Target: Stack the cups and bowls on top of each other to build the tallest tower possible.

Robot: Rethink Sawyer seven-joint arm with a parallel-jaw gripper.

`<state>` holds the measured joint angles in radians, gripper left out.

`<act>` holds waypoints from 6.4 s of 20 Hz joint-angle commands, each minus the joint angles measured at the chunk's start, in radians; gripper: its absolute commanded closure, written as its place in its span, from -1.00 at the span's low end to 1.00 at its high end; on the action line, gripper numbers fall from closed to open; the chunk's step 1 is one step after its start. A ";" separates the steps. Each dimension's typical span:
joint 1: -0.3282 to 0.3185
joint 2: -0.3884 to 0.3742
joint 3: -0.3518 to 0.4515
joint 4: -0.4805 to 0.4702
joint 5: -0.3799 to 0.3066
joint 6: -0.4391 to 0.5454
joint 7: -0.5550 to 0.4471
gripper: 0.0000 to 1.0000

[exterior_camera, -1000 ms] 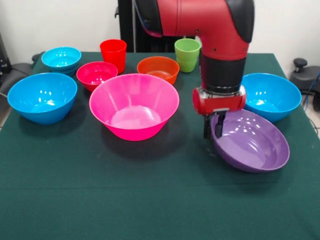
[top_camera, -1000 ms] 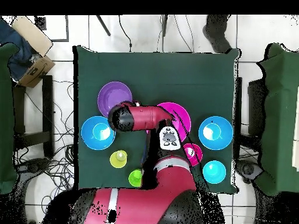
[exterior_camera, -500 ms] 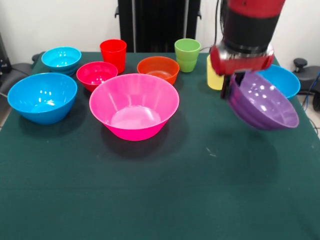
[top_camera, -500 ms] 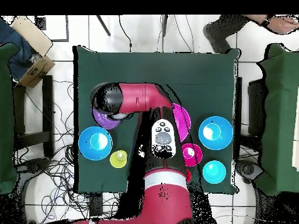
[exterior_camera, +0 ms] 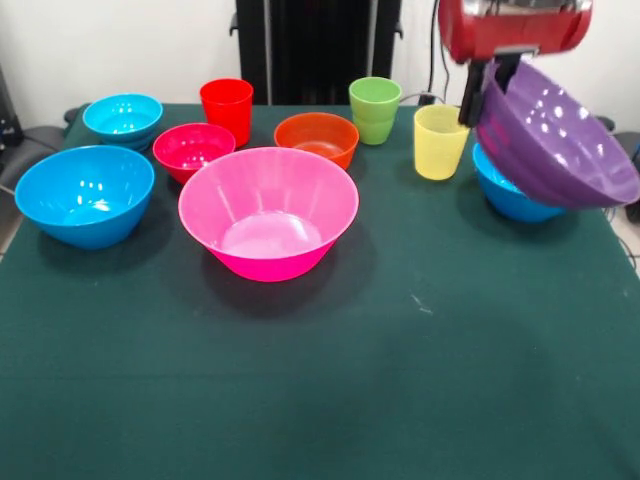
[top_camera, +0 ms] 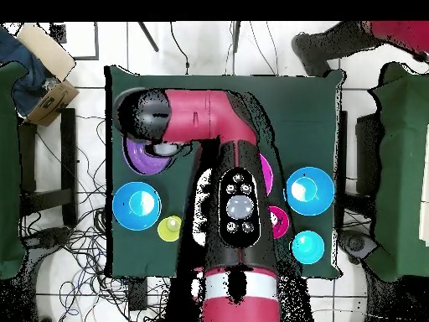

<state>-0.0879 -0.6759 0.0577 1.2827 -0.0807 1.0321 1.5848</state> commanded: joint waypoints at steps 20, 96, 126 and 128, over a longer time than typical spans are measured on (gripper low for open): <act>-0.219 -0.074 0.117 0.062 -0.063 0.086 -0.274 1.00; -0.529 -0.050 0.470 0.226 -0.293 0.017 -0.266 1.00; -0.667 -0.010 0.598 0.254 -0.390 0.014 -0.310 1.00; -0.666 -0.008 0.602 0.251 -0.399 0.016 -0.304 1.00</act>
<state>-0.7486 -0.7517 0.5943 1.4509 -0.3877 1.0704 1.5846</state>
